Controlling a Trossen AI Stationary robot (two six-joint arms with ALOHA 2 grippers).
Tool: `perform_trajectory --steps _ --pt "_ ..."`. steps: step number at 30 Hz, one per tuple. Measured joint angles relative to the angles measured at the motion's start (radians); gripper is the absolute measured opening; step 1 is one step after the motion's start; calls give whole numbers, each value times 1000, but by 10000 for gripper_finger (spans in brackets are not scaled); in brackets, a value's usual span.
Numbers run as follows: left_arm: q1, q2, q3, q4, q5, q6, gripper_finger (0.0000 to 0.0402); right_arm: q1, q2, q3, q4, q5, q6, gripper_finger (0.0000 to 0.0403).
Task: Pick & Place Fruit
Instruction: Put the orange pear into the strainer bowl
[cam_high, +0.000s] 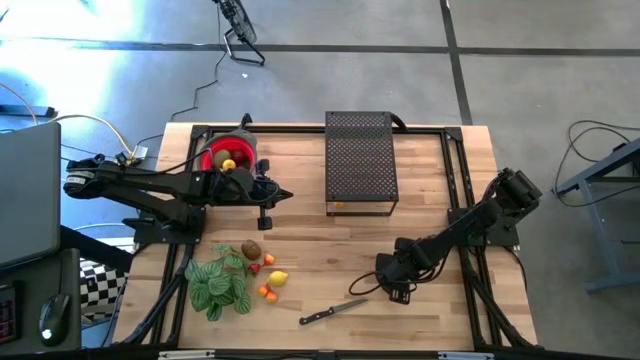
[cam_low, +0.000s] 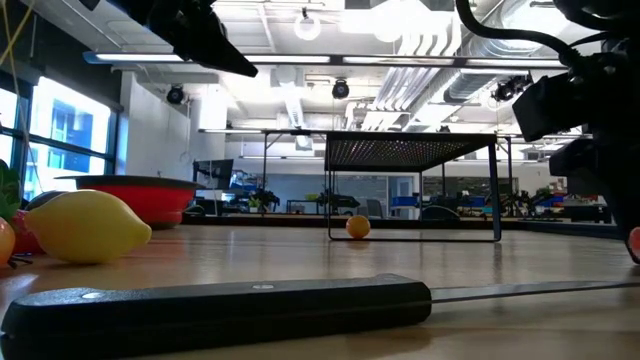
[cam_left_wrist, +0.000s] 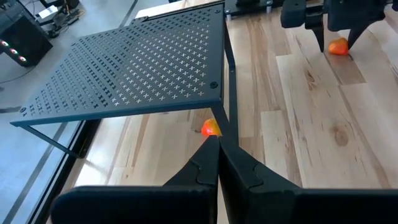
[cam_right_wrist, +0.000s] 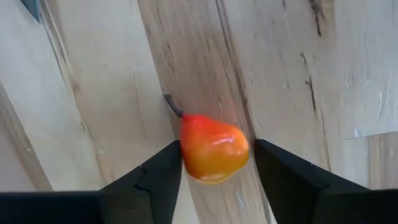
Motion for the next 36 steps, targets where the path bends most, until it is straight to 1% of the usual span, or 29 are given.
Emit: perform_trajectory --steps 7,10,12,15,19,26,28,32,36 --pt "0 0 0 0 0 0 1 0 0 0 11 -9 0 142" --pt "0 0 0 0 0 0 1 0 0 0 25 -8 0 134" --pt "0 0 0 0 0 0 1 0 0 0 33 -6 0 134" --pt "0 0 0 0 0 0 1 0 0 0 30 6 -15 149" --pt "0 0 0 0 0 0 1 0 0 0 31 52 -25 181" --pt "0 0 0 0 0 0 1 0 0 0 52 53 -30 233" --pt "0 0 0 0 0 0 1 0 0 0 78 60 -48 241" --pt "0 0 0 0 0 -1 1 0 0 0 118 109 -53 248" --pt "0 0 0 0 0 -1 1 1 0 0 94 99 -77 246"
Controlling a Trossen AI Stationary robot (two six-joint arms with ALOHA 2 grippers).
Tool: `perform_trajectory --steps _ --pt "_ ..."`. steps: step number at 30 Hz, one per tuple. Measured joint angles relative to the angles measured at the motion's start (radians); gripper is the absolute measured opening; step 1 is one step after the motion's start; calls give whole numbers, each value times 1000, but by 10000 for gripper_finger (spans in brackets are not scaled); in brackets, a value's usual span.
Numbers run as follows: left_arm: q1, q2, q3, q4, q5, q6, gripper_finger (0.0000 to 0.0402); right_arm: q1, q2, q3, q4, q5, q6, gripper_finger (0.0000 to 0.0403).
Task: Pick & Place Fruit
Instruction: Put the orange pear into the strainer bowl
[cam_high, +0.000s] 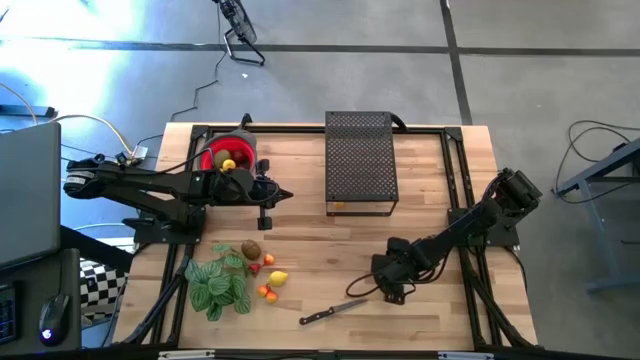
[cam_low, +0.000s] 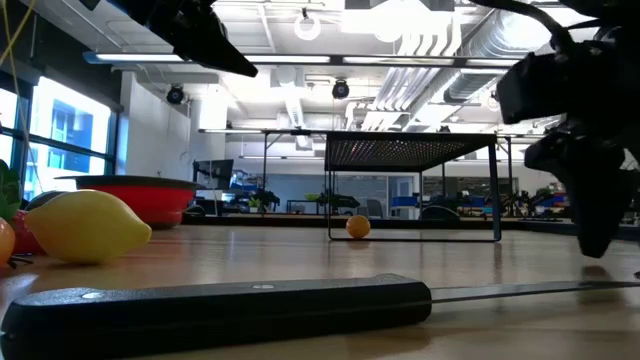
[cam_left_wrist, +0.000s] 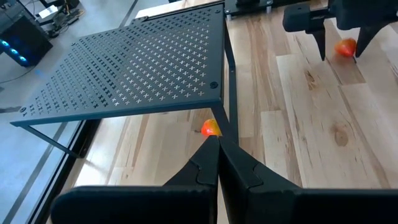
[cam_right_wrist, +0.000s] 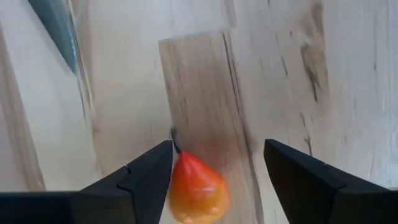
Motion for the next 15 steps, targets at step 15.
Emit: perform_trajectory --steps 15 --pt "0 0 0 -16 0 0 1 13 0 0 -43 -74 -28 244"
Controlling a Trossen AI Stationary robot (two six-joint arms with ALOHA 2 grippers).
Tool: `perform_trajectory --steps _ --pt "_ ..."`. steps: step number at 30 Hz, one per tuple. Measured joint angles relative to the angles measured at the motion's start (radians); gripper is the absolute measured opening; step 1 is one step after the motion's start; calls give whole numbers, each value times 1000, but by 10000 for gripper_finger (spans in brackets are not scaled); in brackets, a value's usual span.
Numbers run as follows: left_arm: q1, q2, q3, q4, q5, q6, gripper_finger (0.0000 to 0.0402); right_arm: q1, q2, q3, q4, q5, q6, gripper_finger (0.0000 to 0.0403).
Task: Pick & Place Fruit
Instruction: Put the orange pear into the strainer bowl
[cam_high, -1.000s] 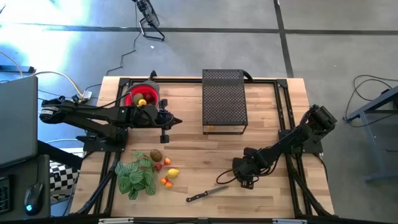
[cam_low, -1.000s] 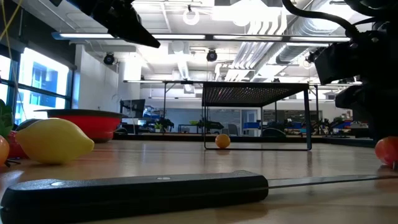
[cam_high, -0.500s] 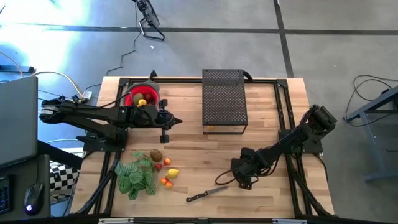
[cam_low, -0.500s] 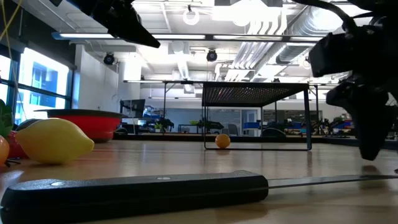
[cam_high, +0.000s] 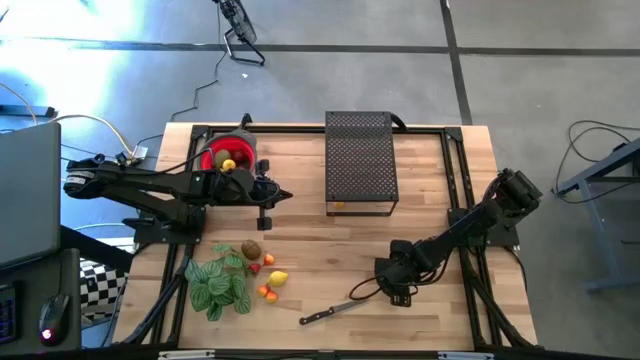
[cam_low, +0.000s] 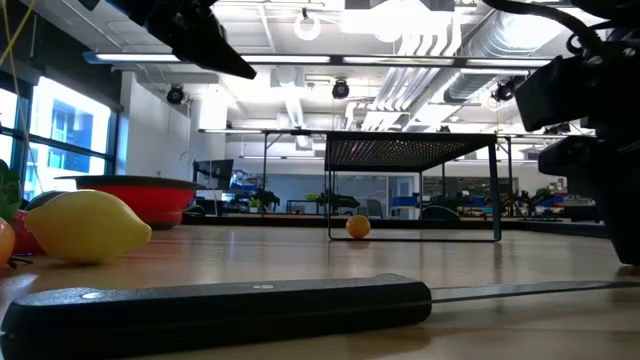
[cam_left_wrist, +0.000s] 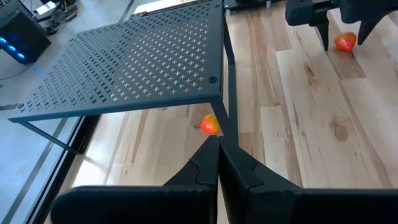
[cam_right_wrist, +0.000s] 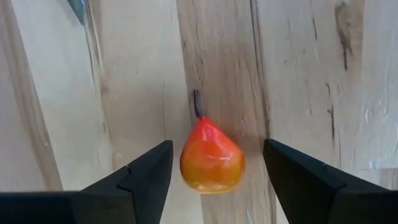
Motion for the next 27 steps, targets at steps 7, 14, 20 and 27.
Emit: perform_trajectory --steps 7,14,20,27 --pt "0 0 0 -1 0 0 1 0 0 0 0 21 0 233" --pt "0 0 0 -1 0 0 1 0 0 0 -2 -4 1 182" --pt "0 0 0 -1 0 0 1 0 0 0 -2 -7 7 145" --pt "0 0 0 -1 0 0 1 0 0 0 -1 -3 8 135"
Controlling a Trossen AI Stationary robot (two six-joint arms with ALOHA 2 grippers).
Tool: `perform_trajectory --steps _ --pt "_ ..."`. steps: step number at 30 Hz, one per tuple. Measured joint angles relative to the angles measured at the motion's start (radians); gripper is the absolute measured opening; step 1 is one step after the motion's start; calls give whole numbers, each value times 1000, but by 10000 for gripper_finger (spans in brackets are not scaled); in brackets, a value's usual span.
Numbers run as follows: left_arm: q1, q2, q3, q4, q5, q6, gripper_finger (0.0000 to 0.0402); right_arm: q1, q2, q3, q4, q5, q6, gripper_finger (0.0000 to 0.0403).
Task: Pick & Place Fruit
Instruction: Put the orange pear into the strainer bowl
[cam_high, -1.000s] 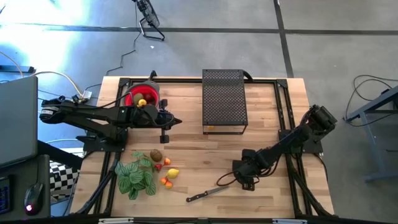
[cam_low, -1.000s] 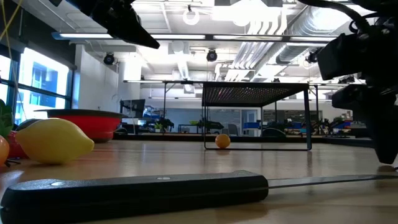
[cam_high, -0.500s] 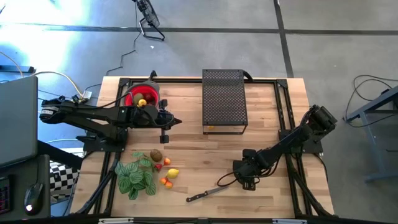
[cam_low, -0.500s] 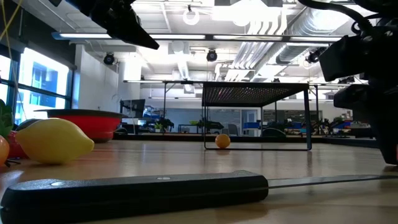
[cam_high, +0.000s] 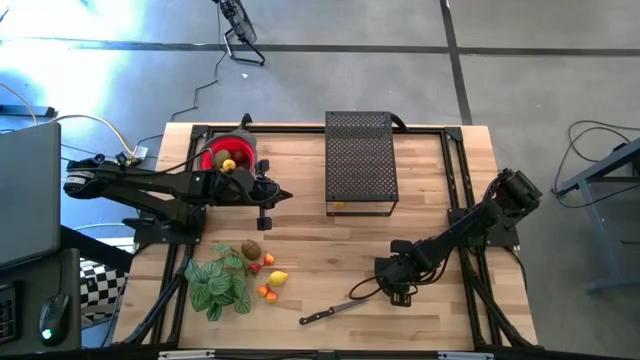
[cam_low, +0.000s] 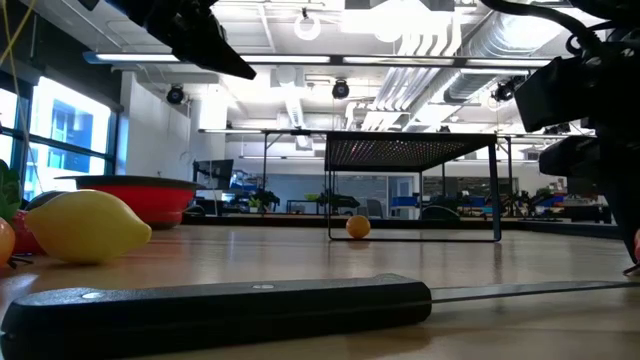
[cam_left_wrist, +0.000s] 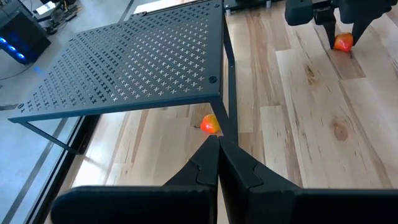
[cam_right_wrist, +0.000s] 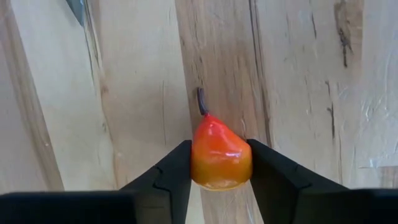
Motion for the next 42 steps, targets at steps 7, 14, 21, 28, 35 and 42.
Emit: perform_trajectory --steps 7,14,21,28,35,42 --pt "0 0 0 3 0 8 1 0 -7 0 4 -3 5 130" --pt "0 -1 1 100 -23 80 1 -13 -60 0 27 33 27 129" --pt "1 -20 123 113 -35 109 1 -53 -158 0 31 142 27 126" --pt "140 -19 224 35 219 55 1 -90 -274 0 37 201 -10 123" --pt "393 -18 226 28 604 -111 1 -142 -419 0 106 320 -131 122" --pt "454 -17 225 57 631 -157 1 -205 -501 0 394 553 -419 121"
